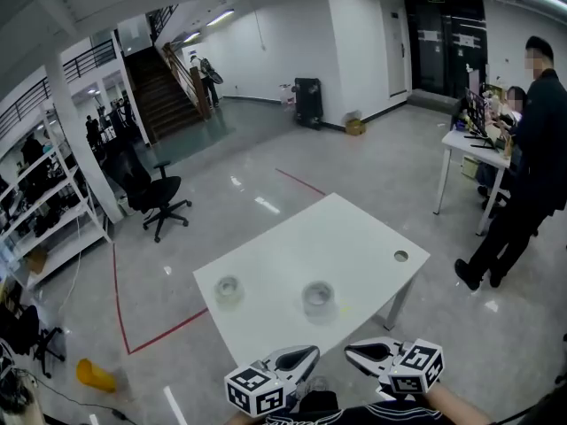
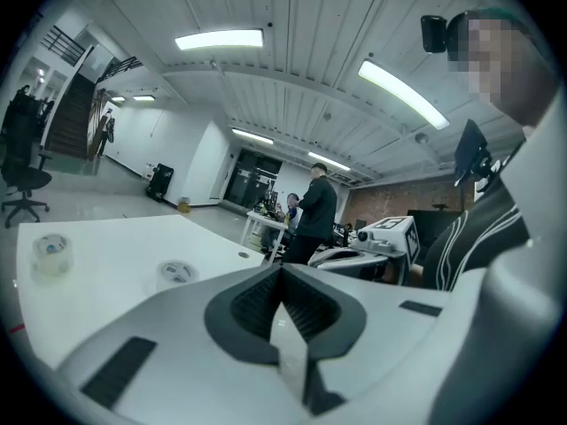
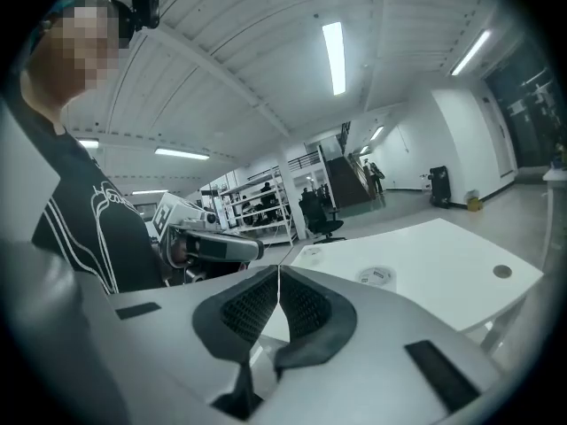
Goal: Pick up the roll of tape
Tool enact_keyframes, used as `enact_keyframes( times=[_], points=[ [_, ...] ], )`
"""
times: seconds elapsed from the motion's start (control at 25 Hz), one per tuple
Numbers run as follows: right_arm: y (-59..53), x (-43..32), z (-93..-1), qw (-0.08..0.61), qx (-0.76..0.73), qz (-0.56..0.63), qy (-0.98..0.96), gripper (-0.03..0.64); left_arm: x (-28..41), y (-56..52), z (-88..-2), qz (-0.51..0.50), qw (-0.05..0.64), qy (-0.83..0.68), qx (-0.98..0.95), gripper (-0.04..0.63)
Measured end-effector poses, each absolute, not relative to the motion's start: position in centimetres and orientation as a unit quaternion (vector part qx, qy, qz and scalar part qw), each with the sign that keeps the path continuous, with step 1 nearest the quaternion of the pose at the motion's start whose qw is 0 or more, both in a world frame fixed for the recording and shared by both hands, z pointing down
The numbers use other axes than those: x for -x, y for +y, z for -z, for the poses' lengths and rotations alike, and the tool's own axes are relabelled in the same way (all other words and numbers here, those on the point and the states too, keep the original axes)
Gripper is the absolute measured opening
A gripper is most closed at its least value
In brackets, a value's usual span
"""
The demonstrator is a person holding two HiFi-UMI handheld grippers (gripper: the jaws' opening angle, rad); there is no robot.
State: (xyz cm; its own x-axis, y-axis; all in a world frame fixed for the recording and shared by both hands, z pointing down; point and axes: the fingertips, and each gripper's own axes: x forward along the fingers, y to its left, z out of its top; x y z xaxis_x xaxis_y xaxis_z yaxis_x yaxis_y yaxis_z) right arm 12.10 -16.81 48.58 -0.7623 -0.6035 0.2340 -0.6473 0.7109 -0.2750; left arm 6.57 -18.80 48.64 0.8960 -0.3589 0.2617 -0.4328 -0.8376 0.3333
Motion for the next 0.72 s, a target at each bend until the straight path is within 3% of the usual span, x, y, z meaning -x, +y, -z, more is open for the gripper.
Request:
enact_keyframes(
  times=[0.72],
  points=[
    [-26.8,-9.9,-52.9,0.104,-0.279,-0.192,-0.935,0.015,-4.7,-27.9,-52.8,-0.108,0.244,-0.210,-0.940,0.003]
  ],
)
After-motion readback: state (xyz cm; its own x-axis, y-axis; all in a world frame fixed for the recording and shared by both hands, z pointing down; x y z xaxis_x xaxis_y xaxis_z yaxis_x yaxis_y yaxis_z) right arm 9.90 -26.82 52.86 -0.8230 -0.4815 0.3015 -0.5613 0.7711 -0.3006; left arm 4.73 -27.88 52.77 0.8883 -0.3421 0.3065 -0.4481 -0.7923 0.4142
